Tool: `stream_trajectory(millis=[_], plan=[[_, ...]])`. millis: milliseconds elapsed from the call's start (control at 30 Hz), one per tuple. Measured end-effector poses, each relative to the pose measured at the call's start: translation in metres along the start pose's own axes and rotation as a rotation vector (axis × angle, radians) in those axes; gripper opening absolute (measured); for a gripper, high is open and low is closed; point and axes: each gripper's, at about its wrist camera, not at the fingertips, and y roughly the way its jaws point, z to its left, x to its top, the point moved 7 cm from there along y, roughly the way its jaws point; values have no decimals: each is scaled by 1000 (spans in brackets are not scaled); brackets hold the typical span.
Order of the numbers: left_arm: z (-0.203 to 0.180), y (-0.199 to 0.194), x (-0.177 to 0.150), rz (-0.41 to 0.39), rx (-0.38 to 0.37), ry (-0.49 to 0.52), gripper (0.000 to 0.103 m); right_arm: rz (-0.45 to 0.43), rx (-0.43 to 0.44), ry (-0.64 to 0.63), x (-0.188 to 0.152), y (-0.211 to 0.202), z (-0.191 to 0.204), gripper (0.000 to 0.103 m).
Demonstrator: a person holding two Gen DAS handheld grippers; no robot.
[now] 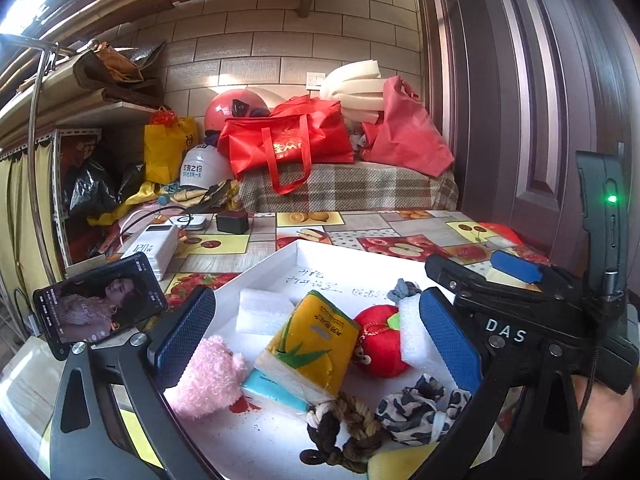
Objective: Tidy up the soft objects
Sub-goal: 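Grasp the pale yellow sponge with the right gripper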
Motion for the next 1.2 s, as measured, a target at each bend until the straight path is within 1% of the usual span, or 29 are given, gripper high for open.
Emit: stream_trajectory(millis=[33,100,167,367,467,533,600,667,733,767,867,933,967,1033,1100,1133,1167,1200], plan=[[-4,-3,-1,-3,-19,-7,103,4,-7,-3,-1,-2,0,90],[-10,-9,-2,-4,-32,-12,103,20,-40,-13,-4,-5,-4,90],[-19,-12,-3,5,-74,-17,103,24,-76,-9,-6,-11,-12,90],[-50,-21,-8,28,-146,31,103,51,-87,34,-13,-29,-43,90],[-66,-25,-11,40,-187,57,103,73,-90,116,-18,-38,-76,91],[-74,-27,-12,47,-210,65,103,90,-132,144,-23,-44,-103,91],[-80,-29,-13,51,-231,70,103,86,-185,167,-23,-51,-132,92],[-84,-29,-14,56,-242,74,103,98,-236,177,-23,-54,-159,103],[-86,-29,-15,61,-248,77,103,134,-233,191,-24,-49,-179,103],[-87,-29,-15,63,-248,78,103,164,-210,188,-26,-42,-183,103],[-86,-28,-15,68,-248,74,103,258,-95,172,-33,-21,-177,103],[-86,-28,-15,71,-249,71,103,289,-69,113,-33,-9,-163,103],[-86,-27,-16,73,-250,72,103,295,-65,69,-32,-4,-155,103],[-87,-28,-15,71,-251,75,103,312,-90,-31,-30,9,-141,103],[-88,-28,-15,69,-250,81,103,353,-113,-116,-33,25,-131,103],[-89,-28,-15,69,-251,83,103,374,-123,-144,-34,33,-127,101],[-89,-28,-16,69,-252,85,103,389,-130,-164,-35,40,-125,96],[-89,-28,-16,70,-252,87,103,399,-139,-177,-35,45,-125,94]])
